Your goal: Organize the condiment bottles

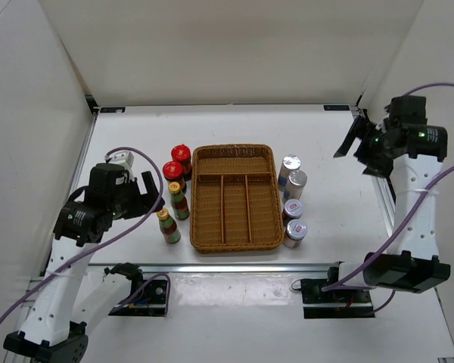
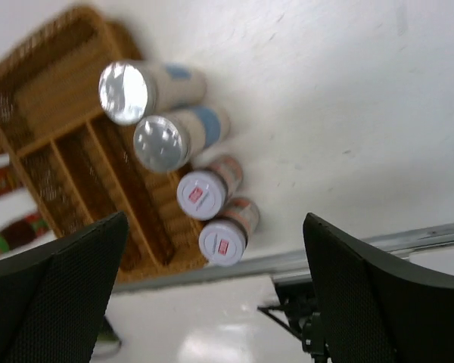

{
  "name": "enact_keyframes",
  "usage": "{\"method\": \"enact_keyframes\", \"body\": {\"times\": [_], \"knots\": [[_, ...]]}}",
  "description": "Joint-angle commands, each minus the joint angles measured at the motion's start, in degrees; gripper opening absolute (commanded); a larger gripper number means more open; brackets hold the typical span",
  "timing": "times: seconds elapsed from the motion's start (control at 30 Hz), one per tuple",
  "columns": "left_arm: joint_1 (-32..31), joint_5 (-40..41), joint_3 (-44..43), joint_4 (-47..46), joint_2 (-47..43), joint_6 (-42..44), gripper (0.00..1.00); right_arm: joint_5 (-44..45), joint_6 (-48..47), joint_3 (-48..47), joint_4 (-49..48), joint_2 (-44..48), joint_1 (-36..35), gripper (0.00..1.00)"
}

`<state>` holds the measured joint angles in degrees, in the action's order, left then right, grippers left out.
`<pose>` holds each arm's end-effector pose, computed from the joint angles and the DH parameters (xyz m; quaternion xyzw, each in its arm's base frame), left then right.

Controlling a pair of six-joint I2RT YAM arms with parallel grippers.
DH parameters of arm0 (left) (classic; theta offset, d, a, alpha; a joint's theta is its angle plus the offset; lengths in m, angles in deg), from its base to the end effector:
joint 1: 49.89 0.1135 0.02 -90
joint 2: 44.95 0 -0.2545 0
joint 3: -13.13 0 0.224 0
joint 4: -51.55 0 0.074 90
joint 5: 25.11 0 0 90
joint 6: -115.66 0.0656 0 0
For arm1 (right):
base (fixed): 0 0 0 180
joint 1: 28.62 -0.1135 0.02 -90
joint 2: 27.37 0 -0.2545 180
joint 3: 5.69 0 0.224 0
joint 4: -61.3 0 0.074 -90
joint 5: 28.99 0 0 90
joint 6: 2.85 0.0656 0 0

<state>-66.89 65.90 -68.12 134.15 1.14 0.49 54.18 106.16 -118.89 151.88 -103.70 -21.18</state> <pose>0.1161 -0.0343 0.3230 -0.0696 0.9292 -0.1229 0.3416 0.2205 -0.0209 0.3830 0.1990 0.9277 0.0877 0.3036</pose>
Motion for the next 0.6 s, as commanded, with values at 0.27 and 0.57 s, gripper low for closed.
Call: {"method": "enact_keyframes", "body": {"times": [0.27,0.57], "knots": [[-0.85,8.82,-0.82,0.52,6.29,-1.11,0.99,-7.58,6.22,2.21,-5.51,-1.27,4.00,1.00],[-0.85,1.44,6.56,-3.34,10.07,-5.59,0.99,11.22,1.92,-1.91,-3.33,-11.35,-20.61,1.00]]}}
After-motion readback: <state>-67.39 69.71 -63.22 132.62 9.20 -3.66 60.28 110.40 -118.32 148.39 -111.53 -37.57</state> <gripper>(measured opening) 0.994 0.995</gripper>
